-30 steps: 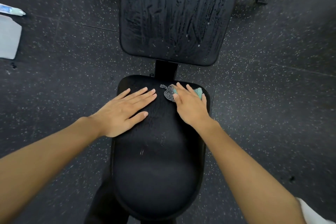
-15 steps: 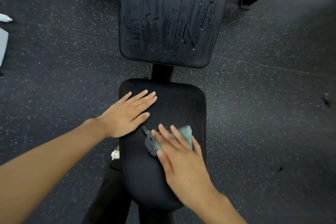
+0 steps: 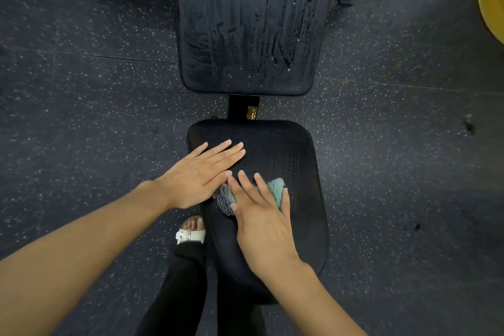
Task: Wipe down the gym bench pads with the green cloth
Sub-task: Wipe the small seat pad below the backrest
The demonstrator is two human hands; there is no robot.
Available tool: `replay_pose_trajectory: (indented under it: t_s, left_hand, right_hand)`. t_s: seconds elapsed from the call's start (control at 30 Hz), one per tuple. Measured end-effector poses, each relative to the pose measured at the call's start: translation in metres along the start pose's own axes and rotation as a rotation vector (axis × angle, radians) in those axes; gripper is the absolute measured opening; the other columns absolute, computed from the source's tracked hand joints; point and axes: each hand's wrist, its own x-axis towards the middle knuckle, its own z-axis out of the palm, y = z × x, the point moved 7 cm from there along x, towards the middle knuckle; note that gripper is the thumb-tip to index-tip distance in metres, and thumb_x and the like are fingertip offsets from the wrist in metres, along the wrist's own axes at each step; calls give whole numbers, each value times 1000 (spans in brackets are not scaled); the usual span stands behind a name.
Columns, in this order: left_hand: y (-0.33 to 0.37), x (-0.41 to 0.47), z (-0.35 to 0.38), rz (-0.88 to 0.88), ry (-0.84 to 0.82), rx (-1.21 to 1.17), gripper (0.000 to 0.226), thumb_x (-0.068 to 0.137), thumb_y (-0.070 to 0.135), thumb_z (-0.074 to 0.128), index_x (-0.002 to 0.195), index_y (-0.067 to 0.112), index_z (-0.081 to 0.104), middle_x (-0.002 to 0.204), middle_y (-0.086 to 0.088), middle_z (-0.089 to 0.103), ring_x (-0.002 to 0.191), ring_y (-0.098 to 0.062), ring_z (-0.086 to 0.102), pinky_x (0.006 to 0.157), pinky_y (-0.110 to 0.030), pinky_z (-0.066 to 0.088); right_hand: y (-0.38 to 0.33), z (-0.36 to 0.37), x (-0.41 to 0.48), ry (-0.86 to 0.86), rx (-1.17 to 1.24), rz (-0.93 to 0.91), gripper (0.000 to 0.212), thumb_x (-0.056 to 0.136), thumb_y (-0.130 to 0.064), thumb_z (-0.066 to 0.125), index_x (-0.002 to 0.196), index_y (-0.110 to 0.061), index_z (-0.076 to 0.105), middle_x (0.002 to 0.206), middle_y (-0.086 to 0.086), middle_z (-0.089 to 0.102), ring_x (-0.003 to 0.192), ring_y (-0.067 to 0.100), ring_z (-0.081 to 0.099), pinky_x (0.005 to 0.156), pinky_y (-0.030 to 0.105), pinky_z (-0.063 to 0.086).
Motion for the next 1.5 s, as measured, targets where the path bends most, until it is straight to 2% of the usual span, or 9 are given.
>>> replay_pose_trajectory:
  t_s: [0.07,0.17,0.23,0.63,0.73,0.97,1.07,1.13,1.5]
  left_hand:
    - [-1,0,0,8,2,6,65,90,55,-6,153,38,-6,161,24,-11,144,9,-20,116,-20,-17]
    - [-1,0,-1,13,3,7,65,89,56,-6,152,39,-7,161,25,-11,144,10,-21,117,-21,-17]
    - [-1,0,-2,17,-7,6,68,89,57,-7,154,38,-6,161,25,-12,144,10,-21,118,-22,-16]
    - [0,1,-3,19,-50,19,69,92,62,-7,156,37,-9,161,25,-16,143,10,-24,118,-24,-17]
    - [0,1,-3,30,-38,12,72,87,60,-10,156,36,-8,161,24,-14,144,9,-23,118,-24,-17]
    - [-1,1,-3,36,-26,13,71,86,61,-12,153,38,-9,161,24,-15,142,10,-25,116,-21,-19]
    - [-1,1,-3,23,-24,9,72,87,59,-9,155,37,-7,161,24,-14,143,10,-23,117,-22,-18]
    - [1,0,-3,8,-27,13,75,85,59,-10,156,36,-7,161,24,-14,144,8,-22,118,-24,-17]
    - [21,-6,1,-15,-27,17,83,81,63,-10,157,30,-7,161,22,-16,145,4,-24,116,-27,-21]
  right_hand:
    - [-3,5,8,-19,2,64,49,106,-24,27,154,-33,22,161,-10,20,151,16,7,117,53,-6]
    - [-9,-1,1,111,-45,132,49,93,-27,33,134,-29,59,140,-7,56,134,19,49,107,57,31]
    - [-8,2,-12,157,-78,129,51,88,-30,32,126,-27,66,132,-7,63,126,18,57,103,55,42]
    - [-5,9,-75,319,-119,53,53,80,-33,37,132,-33,49,135,-12,60,128,10,42,109,46,14]
    - [-13,8,-57,346,-125,99,51,83,-30,36,132,-30,51,135,-8,60,131,14,41,108,48,17]
    - [-20,7,-7,255,-142,162,52,86,-27,32,125,-25,66,130,-6,64,125,18,57,100,55,43]
    - [-17,7,-18,249,-150,110,50,88,-30,33,127,-27,64,134,-7,61,129,16,54,109,52,34]
    - [-15,5,-34,256,-160,76,50,89,-31,33,129,-27,63,136,-7,59,131,15,52,104,49,27]
    - [7,-2,-85,173,-147,2,53,85,-34,36,133,-33,58,139,-16,55,131,8,48,103,44,28]
